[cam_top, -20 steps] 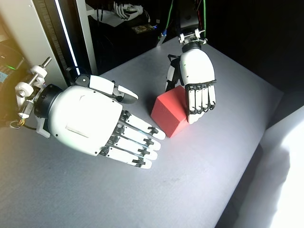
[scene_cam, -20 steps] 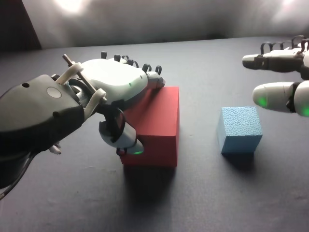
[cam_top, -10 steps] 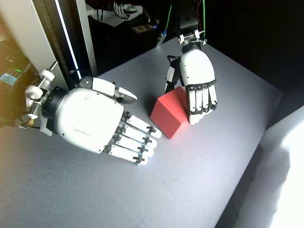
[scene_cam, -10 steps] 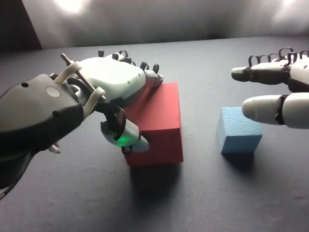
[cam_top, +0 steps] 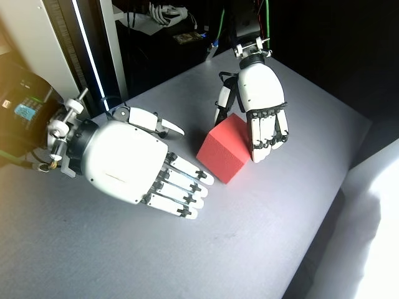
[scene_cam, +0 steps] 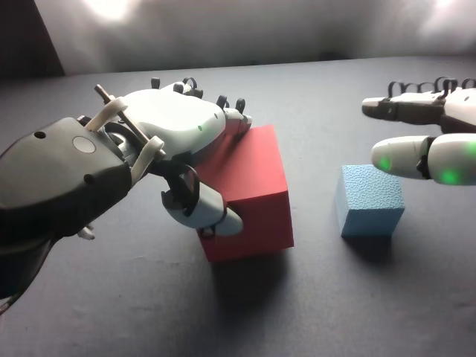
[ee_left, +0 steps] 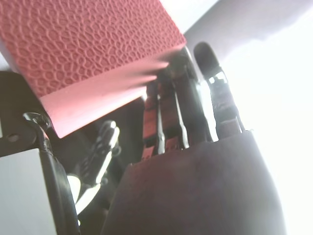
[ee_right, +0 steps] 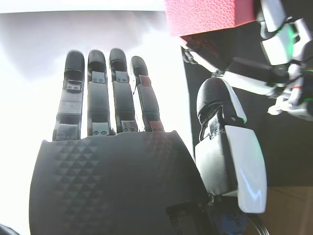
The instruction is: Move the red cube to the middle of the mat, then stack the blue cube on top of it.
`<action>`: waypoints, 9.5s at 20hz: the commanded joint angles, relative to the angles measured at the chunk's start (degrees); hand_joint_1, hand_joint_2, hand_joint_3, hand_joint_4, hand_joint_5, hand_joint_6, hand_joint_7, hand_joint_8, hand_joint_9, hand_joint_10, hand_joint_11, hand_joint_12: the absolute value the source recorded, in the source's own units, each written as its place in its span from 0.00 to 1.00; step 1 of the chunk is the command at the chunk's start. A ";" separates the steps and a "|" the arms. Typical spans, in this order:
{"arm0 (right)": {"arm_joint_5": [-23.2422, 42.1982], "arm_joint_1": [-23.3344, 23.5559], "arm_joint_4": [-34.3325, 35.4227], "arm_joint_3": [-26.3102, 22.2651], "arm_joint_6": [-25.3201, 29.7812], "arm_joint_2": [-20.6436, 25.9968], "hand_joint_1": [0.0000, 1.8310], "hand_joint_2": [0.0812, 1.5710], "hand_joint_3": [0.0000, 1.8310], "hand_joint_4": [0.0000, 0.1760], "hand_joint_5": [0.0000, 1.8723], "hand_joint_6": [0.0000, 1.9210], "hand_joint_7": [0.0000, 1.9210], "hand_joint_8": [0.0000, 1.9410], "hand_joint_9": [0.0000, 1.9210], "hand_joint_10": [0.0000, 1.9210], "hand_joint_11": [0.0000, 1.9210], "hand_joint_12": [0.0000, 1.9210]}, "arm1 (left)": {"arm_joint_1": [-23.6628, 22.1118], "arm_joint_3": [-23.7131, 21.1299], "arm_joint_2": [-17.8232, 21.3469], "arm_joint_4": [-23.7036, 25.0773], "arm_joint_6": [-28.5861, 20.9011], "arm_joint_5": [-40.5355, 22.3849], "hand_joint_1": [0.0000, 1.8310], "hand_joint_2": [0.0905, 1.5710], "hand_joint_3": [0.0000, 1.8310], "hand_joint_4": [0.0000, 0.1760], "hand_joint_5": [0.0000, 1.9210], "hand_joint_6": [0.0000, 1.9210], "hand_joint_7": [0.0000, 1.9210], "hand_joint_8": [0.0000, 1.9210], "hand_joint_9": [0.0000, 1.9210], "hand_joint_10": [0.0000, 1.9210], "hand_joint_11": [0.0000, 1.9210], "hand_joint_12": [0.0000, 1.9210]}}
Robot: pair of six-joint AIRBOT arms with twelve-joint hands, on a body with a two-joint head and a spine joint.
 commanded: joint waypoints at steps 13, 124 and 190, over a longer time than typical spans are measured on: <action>8.68 -1.34 -0.82 0.36 -1.04 -0.30 0.00 0.81 0.00 0.00 0.12 0.00 0.14 0.00 0.11 0.00 0.00 0.26 | -0.35 -0.89 0.29 1.64 -0.03 -2.44 0.39 0.62 0.00 0.00 0.15 0.00 0.19 0.00 0.20 0.00 0.00 0.41; 7.19 -4.81 3.88 11.72 0.06 -11.88 0.58 0.59 0.00 0.00 0.31 0.01 0.33 0.00 0.28 0.00 0.01 0.59 | -0.75 10.60 22.09 143.98 -120.03 -7.79 0.26 0.49 0.00 0.00 0.04 0.00 0.06 0.00 0.07 0.00 0.00 0.16; -21.36 24.92 -13.74 12.32 7.29 -20.63 0.63 0.77 0.00 0.17 0.41 0.67 0.42 0.67 0.41 0.36 0.16 0.74 | 0.03 12.76 21.80 145.15 -120.05 -6.45 0.25 0.52 0.00 0.00 0.04 0.00 0.07 0.00 0.07 0.00 0.00 0.19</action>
